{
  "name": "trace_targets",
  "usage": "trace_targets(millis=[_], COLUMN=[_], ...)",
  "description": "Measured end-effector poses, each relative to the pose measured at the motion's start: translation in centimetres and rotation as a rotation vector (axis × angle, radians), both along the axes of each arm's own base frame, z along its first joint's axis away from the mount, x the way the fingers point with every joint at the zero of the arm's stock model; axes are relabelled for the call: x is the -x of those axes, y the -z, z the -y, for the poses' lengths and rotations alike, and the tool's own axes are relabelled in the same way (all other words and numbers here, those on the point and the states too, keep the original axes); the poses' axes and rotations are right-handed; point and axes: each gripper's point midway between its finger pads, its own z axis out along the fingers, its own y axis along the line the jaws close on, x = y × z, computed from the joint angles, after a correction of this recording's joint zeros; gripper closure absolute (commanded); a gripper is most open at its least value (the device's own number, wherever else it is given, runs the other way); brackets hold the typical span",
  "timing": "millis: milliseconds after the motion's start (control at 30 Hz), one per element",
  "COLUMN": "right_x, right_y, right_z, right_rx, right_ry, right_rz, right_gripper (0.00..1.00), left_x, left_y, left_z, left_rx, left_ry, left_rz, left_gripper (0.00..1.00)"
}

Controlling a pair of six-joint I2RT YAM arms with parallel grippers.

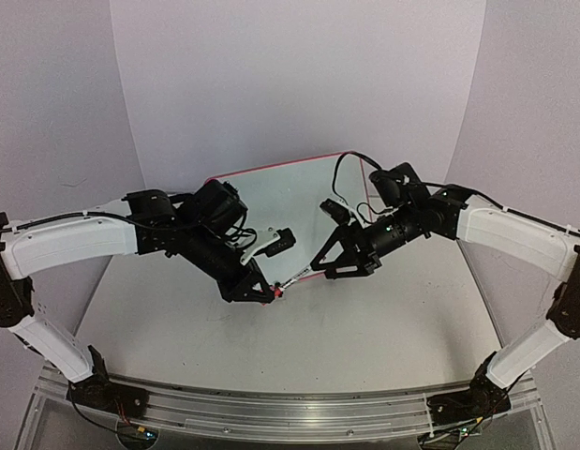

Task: Write a sentence on the whiteboard
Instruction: Pass from the left arm to the right

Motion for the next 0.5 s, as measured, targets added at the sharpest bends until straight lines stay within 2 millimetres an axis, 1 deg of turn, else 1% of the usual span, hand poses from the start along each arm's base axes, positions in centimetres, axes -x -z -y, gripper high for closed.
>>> trace_targets(millis=[133,367,500], right_x=[0.7,1.3,1.5], right_y=[0.0,1.6,2.2], right_z=[-0.1,-0.2,-0.6], right_rx=[-0.014,0.003,0.008], right_ry=[-0.027,-0.052,-0.069], right_rz=[-0.028,-0.081,-0.104], right_gripper=[0.18,0.21,0.24], left_x=[0.8,1.3,1.7], left_y=[0.4,-0.5,-0.6], left_z=[1.1,2.4,3.3], left_rx=[0.006,0.045,0.053], left_ry=[0.058,0.103,0.134], left_rz=[-0.029,-0.059,-0.078], left_gripper=[1.00,1.00,1.00])
